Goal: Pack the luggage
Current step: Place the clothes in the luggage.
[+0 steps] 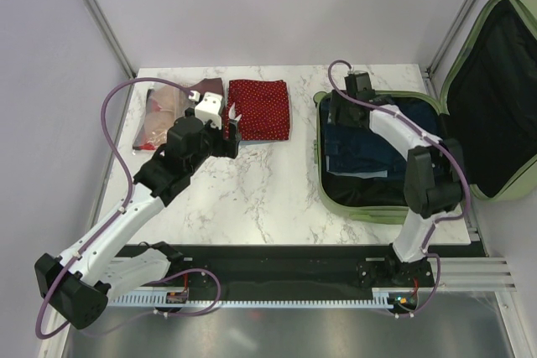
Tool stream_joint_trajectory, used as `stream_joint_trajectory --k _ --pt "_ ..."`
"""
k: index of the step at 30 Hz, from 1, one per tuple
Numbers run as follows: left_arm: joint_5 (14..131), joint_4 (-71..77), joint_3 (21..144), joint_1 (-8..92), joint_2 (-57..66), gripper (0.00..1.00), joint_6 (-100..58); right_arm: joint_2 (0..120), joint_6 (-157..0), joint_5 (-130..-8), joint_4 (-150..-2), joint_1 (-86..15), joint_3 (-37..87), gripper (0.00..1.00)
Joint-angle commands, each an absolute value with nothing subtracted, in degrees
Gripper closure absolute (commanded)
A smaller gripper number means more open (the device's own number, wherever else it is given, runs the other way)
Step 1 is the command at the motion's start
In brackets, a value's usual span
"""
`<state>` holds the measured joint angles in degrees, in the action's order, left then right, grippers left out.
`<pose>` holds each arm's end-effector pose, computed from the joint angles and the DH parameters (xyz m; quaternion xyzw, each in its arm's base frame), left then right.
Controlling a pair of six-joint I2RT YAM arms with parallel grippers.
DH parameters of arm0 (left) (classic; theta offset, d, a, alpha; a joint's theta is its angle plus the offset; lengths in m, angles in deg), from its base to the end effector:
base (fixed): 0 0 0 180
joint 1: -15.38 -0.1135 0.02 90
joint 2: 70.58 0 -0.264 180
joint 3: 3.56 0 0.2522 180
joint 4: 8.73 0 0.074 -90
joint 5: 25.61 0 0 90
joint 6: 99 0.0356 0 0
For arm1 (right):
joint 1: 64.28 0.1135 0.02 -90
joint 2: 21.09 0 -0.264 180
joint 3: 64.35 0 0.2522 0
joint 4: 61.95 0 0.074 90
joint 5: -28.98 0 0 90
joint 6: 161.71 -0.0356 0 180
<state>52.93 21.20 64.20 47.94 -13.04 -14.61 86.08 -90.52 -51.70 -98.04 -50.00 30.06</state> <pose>0.1968 -0.1173 0.3443 0.1337 0.8046 -0.1101 0.5680 0.4043 0.0970 0.2279 0.0654 0.9313 0.0268 0.3574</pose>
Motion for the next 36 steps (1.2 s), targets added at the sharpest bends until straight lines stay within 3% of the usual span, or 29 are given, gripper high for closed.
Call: stream_joint_trajectory --k 1,9,19,25,31,36 --pt "53.05 19.98 64.52 47.99 -13.01 0.12 -16.04 76.83 -88.94 -49.33 -100.58 -50.74 27.38 0.10" --pt "53.32 19.89 64.43 47.99 -13.10 0.12 -16.12 78.57 -88.32 -50.37 -101.11 -51.01 32.37 0.29" --pt "54.02 19.89 64.43 47.99 -12.84 0.12 -16.21 87.88 -89.64 -53.48 -96.02 -51.01 36.25 0.34" --pt "54.37 19.98 64.43 47.99 -12.75 0.12 -16.30 95.26 -89.90 -50.83 -96.54 -51.01 37.04 0.34" --pt "54.81 19.89 64.52 48.08 -12.66 0.12 -16.39 94.23 -89.82 -51.18 -96.45 -51.01 34.14 0.31" --pt "54.99 19.98 64.52 48.08 -12.49 0.12 -16.47 86.85 -88.50 -52.67 -98.20 -50.92 34.75 0.17"
